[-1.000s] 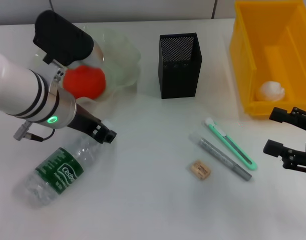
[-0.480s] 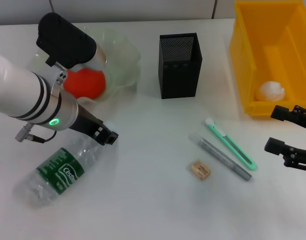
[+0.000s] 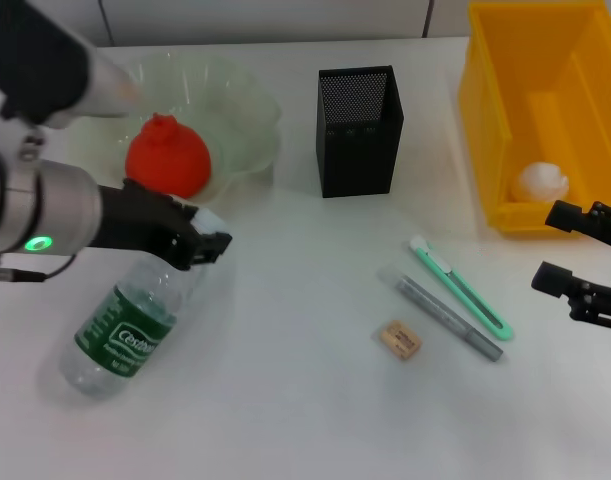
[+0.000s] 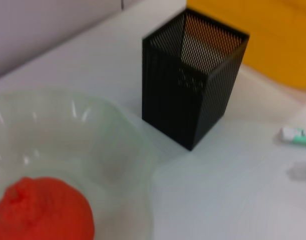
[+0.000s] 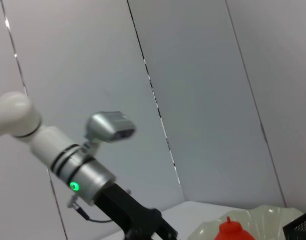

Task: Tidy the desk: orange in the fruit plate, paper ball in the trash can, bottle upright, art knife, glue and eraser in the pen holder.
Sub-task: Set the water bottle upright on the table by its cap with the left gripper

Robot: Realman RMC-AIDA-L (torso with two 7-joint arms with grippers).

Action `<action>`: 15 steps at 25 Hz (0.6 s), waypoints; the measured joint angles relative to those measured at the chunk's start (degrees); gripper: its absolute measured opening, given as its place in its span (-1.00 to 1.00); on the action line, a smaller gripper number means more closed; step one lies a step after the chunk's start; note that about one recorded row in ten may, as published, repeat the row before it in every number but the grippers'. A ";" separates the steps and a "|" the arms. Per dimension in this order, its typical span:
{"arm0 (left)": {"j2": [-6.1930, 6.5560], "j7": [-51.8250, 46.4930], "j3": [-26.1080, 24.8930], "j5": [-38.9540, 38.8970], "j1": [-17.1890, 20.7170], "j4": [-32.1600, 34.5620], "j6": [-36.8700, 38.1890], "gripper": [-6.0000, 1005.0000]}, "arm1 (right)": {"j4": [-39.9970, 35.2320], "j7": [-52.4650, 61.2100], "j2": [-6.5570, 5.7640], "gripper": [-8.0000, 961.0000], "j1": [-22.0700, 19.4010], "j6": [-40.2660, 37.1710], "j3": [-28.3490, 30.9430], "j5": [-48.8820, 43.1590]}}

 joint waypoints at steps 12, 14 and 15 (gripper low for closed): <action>0.06 21.00 -11.20 -25.58 14.43 6.37 0.09 -0.13 | 0.00 1.82 0.45 0.73 2.20 0.00 2.75 0.09; 0.02 24.17 -12.52 -29.32 15.93 5.72 -0.03 -0.13 | 0.00 2.18 0.50 0.73 2.60 -0.15 2.79 0.11; 0.01 25.88 -13.09 -31.30 16.46 5.02 -0.11 -0.13 | 0.00 2.39 0.52 0.73 2.80 -0.26 2.81 0.12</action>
